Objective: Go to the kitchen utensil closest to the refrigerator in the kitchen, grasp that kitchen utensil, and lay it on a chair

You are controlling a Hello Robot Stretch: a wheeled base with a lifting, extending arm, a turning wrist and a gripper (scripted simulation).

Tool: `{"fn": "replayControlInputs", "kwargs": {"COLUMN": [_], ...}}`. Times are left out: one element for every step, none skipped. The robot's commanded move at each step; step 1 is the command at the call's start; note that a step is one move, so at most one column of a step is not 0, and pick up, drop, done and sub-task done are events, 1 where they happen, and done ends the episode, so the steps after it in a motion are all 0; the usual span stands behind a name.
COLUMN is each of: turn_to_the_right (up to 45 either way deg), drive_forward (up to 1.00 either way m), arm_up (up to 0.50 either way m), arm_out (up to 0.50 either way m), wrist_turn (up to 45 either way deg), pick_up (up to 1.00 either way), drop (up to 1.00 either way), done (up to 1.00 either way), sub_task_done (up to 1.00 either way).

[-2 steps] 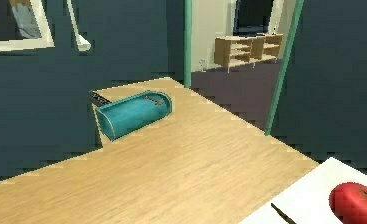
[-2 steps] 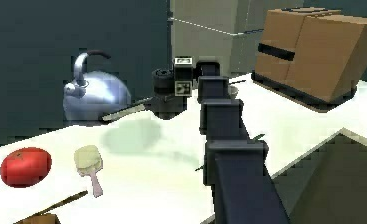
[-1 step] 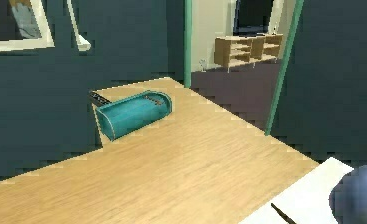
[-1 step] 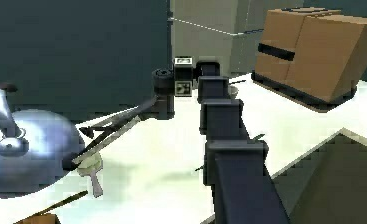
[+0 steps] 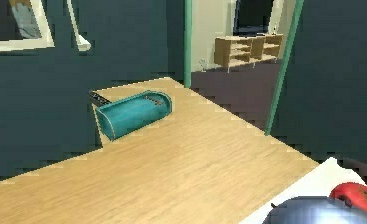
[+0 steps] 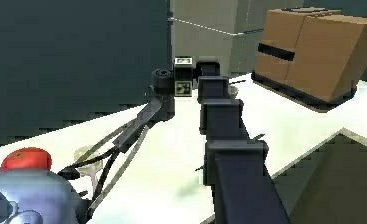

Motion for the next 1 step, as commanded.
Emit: {"fn": "replayControlInputs", "kwargs": {"turn_to_the_right": [0.0], "drive_forward": [0.00], "arm_up": [0.00], "arm_out": [-0.24], "wrist_turn": [0.0], "pick_up": [0.00], "drop": [0.00], "done": [0.00], "sub_task_done": [0.00]}}
